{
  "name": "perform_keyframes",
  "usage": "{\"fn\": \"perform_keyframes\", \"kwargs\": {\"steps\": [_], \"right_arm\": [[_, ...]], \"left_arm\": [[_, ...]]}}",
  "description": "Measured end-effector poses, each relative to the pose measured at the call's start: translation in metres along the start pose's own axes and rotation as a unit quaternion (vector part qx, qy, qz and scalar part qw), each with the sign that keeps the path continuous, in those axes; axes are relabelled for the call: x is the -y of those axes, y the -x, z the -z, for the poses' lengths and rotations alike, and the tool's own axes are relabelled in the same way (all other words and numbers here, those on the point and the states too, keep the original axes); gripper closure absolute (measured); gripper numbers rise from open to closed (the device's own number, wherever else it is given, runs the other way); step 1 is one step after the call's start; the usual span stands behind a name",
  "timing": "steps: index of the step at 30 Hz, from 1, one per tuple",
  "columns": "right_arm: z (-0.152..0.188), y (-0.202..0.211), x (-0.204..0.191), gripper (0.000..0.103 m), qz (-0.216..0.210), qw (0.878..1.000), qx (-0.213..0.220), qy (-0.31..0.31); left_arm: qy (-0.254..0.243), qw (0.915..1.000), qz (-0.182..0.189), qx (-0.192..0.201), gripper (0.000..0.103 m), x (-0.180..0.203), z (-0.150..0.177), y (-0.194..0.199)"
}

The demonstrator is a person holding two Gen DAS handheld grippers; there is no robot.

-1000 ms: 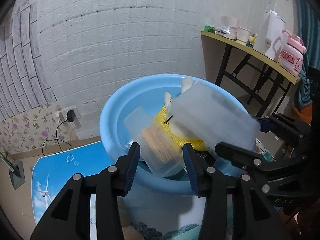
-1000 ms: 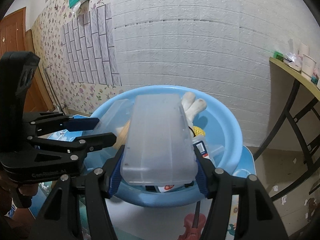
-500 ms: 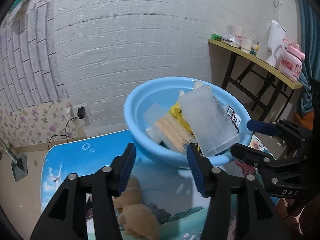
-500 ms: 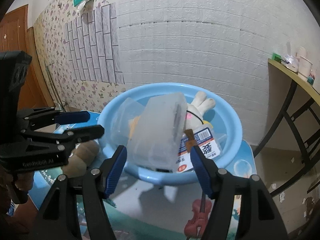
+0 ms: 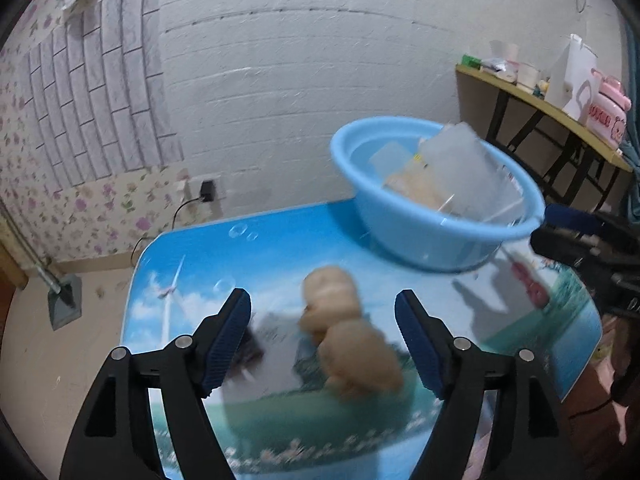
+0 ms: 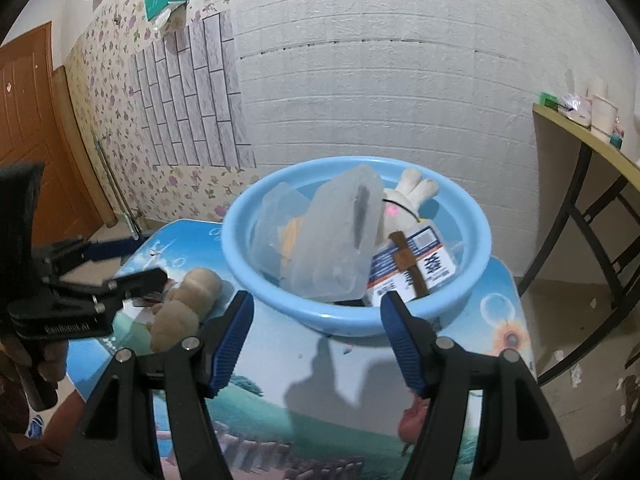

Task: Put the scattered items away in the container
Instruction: 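Open both tools and move them back over the table toward the plush dog and snack bag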

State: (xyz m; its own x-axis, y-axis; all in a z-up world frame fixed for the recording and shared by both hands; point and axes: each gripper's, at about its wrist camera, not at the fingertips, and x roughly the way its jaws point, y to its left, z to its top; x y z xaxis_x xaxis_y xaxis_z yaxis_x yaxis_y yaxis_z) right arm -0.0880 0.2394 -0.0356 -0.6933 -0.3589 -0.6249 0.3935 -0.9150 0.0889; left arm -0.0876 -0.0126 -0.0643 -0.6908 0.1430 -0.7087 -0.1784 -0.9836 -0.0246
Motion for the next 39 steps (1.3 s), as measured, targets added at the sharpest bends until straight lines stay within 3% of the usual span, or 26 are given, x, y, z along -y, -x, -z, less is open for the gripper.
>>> {"fn": "perform_keyframes", "kwargs": {"steps": [11,20,30,39], "right_arm": [[0.011,-0.007,-0.046,0.037,-0.048,0.998,-0.02,0.04],[0.019,-0.027,-0.07,0.037,-0.079,0.993,-0.059,0.057],[0.02,-0.054,-0.079,0.037,-0.125,0.988,-0.091,0.017],[0.02,-0.078,-0.1,0.037,-0.131,0.984,-0.118,0.031]], "left_arm": [[0.034,0.9983,-0.035,-0.03,0.027,-0.046,0.041,0.004],[0.043,0.9973,-0.043,-0.041,0.027,-0.061,0.05,-0.008],[0.033,0.9982,-0.017,-0.048,0.028,-0.068,0.047,-0.027],[0.029,0.9982,0.009,-0.053,0.031,-0.074,0.045,-0.042]]}}
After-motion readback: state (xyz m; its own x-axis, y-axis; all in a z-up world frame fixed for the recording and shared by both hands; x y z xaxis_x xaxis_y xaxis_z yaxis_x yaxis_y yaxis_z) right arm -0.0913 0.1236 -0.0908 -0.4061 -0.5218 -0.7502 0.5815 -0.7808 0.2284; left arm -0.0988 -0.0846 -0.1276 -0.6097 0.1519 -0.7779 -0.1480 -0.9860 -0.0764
